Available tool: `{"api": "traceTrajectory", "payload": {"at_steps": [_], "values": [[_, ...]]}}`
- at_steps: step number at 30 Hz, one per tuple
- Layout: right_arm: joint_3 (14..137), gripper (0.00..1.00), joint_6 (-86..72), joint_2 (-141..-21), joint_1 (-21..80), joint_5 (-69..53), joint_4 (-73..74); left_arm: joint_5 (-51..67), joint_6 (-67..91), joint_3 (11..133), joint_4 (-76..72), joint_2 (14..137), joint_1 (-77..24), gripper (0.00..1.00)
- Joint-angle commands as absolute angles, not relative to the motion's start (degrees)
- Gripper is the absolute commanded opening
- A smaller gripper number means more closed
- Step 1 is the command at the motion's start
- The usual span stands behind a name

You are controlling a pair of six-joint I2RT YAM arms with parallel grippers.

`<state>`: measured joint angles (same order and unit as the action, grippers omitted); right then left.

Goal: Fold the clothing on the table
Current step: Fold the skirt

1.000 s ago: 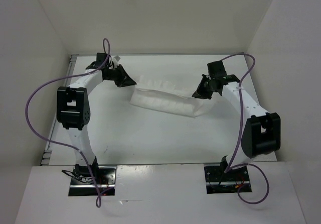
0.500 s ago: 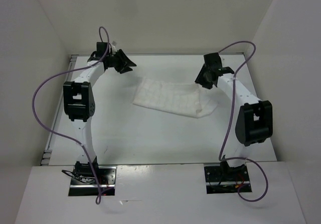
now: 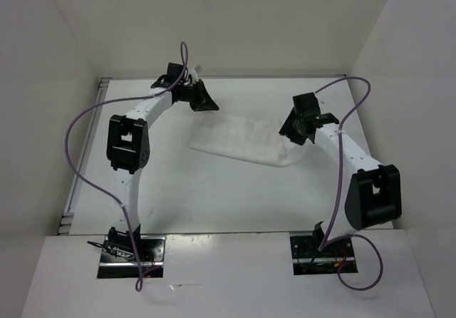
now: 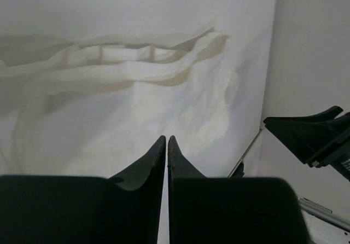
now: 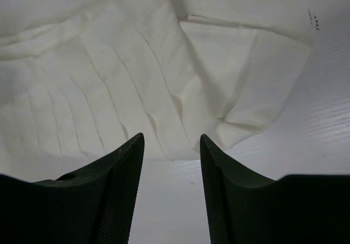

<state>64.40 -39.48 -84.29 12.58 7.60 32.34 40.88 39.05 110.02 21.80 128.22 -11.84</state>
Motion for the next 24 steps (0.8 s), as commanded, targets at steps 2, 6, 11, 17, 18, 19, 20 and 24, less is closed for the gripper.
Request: {"api": "traceTrajectory", "payload": {"at_steps": [2,6,11,17,18,19,20,24], "values": [[63.46,0.51,-39.99,-87.44,10.72,2.48,28.83,39.65,37.35,110.83,24.52,133.15,-10.99,0.09],[63.46,0.51,-38.94,-90.61,8.79,-0.35,27.33,37.45,36.83,110.83,24.52,136.58,-10.99,0.09],[62.76,0.51,-37.71,-94.56,4.67,-5.00,24.35,31.58,37.35,107.76,23.99,137.29,-10.99,0.05],[59.85,0.44,-37.62,-95.71,-0.62,-14.94,20.65,25.85,42.18,90.31,18.38,127.64,-7.31,0.00],[59.85,0.44,-37.10,-96.23,-0.62,-16.42,20.65,25.32,42.80,88.18,17.85,126.49,-6.51,0.00],[60.38,0.44,-37.09,-96.24,-0.62,-17.31,20.65,25.31,43.32,85.98,17.84,125.26,-5.63,0.00],[60.38,0.44,-37.09,-96.24,-0.62,-17.84,20.65,23.75,43.33,83.96,17.84,122.81,-4.84,0.00],[60.38,0.44,-37.09,-96.77,-0.62,-19.59,19.25,22.68,43.33,73.23,18.37,116.03,-0.63,0.00]]}}
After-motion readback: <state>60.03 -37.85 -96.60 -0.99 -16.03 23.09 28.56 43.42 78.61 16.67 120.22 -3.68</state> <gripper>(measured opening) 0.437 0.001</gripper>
